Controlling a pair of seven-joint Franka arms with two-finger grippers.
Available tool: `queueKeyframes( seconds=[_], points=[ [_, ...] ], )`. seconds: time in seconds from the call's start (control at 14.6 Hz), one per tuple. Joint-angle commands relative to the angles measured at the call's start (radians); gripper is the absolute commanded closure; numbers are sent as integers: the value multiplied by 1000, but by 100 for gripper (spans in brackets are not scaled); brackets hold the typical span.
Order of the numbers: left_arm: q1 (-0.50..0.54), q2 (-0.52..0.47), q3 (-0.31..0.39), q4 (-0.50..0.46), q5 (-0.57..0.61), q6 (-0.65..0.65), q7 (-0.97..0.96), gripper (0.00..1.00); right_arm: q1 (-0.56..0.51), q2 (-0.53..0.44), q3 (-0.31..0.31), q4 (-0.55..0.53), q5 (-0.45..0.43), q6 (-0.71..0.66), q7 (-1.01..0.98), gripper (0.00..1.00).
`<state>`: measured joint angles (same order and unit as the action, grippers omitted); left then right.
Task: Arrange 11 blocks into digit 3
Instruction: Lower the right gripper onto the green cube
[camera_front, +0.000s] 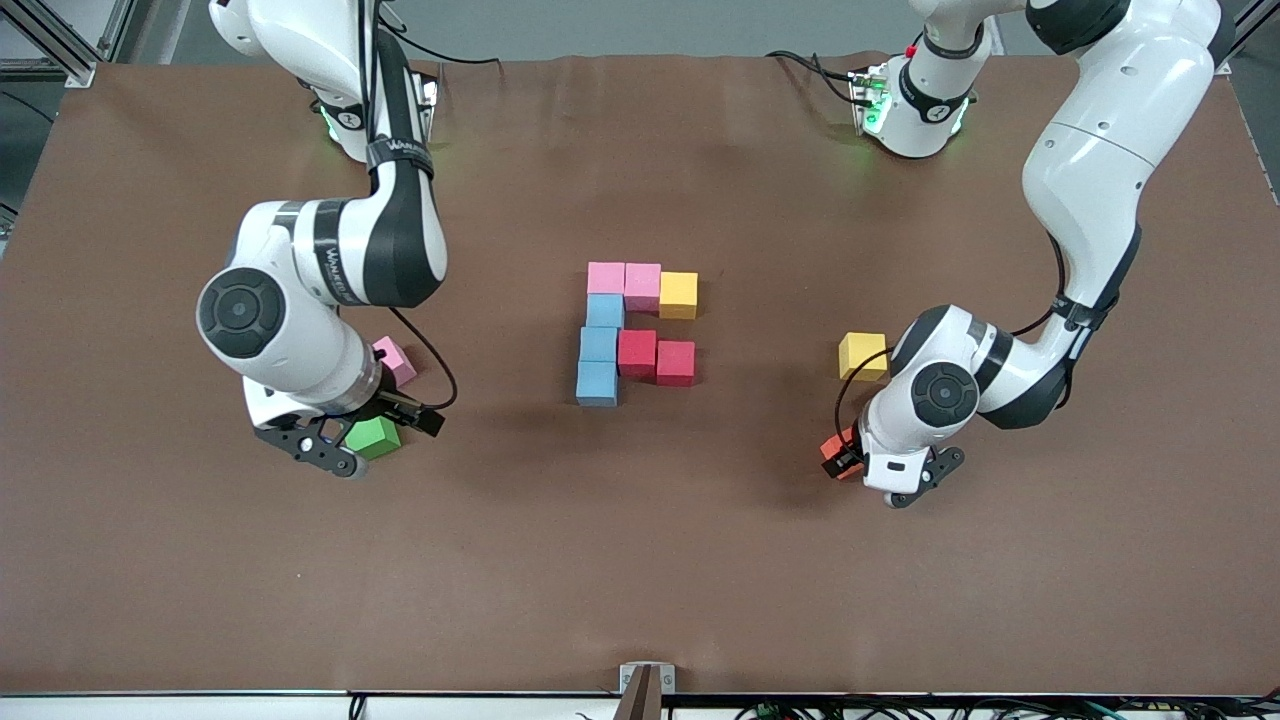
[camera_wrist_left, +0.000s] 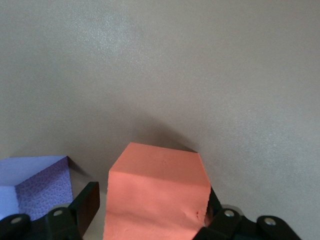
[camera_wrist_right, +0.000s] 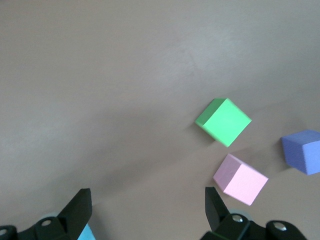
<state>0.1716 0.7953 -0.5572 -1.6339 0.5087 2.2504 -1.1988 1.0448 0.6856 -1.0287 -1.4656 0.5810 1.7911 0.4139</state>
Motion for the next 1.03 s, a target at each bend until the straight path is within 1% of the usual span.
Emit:
queueKeyframes(
  seconds=[0.0, 0.14, 0.75, 0.82, 0.96],
  points=[
    [-4, 9, 5, 16, 14, 3, 7, 49, -60, -24, 3, -18, -13, 2, -79, 0],
    [-3, 5, 5, 16, 14, 3, 5, 55, -92, -24, 3, -24, -13, -12, -86, 0],
    [17, -4, 7, 43, 10, -17, 12, 56, -143, -21, -1, -39, -18, 1, -89, 0],
    [17, -4, 7, 45, 8, -17, 12, 56, -146, -20, 1, -50, -29, 20, -89, 0],
    [16, -4, 7, 48, 7, -17, 12, 56, -125, -21, -1, -134, -46, 121, -89, 0]
  ],
)
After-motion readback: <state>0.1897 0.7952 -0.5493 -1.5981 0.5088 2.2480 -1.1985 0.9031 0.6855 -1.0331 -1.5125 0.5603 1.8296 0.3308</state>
